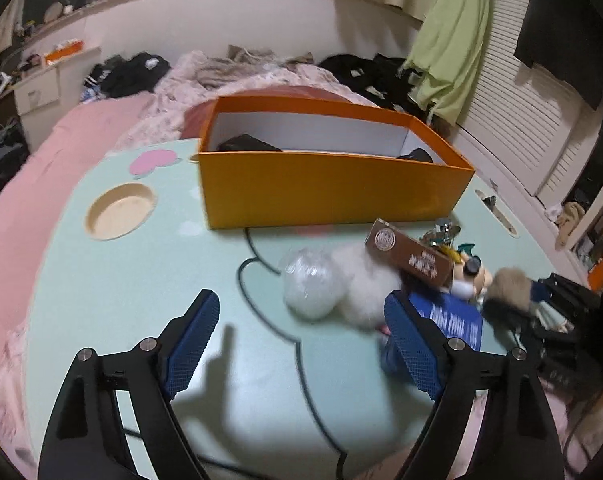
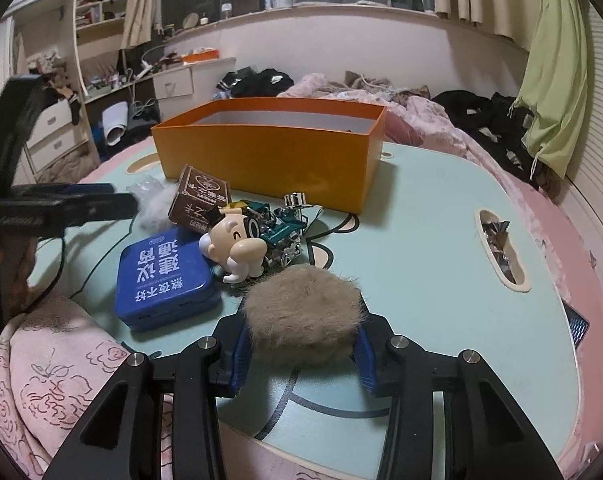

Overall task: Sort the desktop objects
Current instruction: 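Grasp the clear plastic-wrapped ball with the left gripper while the right holds the fur ball, then lower both held items into the orange box and open both grippers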

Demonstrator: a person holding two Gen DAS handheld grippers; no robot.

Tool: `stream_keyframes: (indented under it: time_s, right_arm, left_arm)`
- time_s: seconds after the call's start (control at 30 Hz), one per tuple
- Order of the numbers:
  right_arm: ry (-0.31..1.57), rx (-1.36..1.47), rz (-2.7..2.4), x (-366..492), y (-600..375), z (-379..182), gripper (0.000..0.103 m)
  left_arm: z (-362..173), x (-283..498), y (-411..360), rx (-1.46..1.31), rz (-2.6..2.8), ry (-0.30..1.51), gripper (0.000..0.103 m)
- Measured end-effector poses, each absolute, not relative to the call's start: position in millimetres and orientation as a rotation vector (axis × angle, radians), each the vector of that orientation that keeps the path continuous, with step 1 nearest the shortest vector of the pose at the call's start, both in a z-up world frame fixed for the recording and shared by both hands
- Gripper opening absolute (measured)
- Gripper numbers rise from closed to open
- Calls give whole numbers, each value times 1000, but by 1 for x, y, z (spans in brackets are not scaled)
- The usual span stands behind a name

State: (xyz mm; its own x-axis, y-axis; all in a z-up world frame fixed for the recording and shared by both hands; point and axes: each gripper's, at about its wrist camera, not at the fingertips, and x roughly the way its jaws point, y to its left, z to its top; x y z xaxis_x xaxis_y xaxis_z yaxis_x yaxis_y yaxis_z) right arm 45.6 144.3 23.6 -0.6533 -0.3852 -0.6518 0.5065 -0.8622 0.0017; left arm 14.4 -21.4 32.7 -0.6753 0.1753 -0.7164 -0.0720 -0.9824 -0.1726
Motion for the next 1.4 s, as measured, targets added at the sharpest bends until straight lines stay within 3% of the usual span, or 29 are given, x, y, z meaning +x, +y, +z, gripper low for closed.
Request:
stream_keyframes:
  time_s: [0.1,0.27,0.33,0.37,0.4,0.43,0.6,0.9,1.17,1.23,1.27,1.3,1.33,1.4]
  right_arm:
    - [248,915,-2468,46,144,23,42]
    - [240,926,-2457,46,144,22,43]
    - [241,926,-2457,46,144,22,43]
    - [239,926,-2456,46,144,22,43]
    - [238,928,-2455,46,144,22,43]
    - [235,931,-2452,46,144,22,43]
    - [266,931,-2461,46,141,21,43]
    - [172,810,-2457,35,143,57,42]
    - [138,670,-2509,-41,98,117,43]
    - [147,710,-2509,-58,88,112,50]
    - [173,758,-2524,-69,83,104,56]
    - [191,784,-2533,-73,80,98,70]
    - [206,806,-2535,-75,78,90,75]
    - [215,865,-2506,-77,79,74,76]
  left_arm:
    - [31,4,-18,-1213,2753,-146,70]
    - [35,5,-30,-1165,2780,-235,69]
    - [33,3,-30,-1183,2805,-203,63]
    - [31,0,-29,-1201,2810,-179,51]
    - [28,-3,-29,-1231,2811,-163,32]
    - [24,-5,-29,-1254,2805,-161,28]
    - [25,0,-24,-1212,2816,-115,28]
    - [66,16,-29,-1031,2842,-162,28]
    - [98,-40,-22,-939,2874,-135,28]
    - [95,-57,-21,-949,2889,-135,29]
    - [90,-62,-21,-956,2895,-136,35]
    - [82,-68,-20,-992,2897,-128,59]
    - [74,-73,-20,-1048,2895,-120,73]
    - [61,-72,-22,-1056,2922,-135,78]
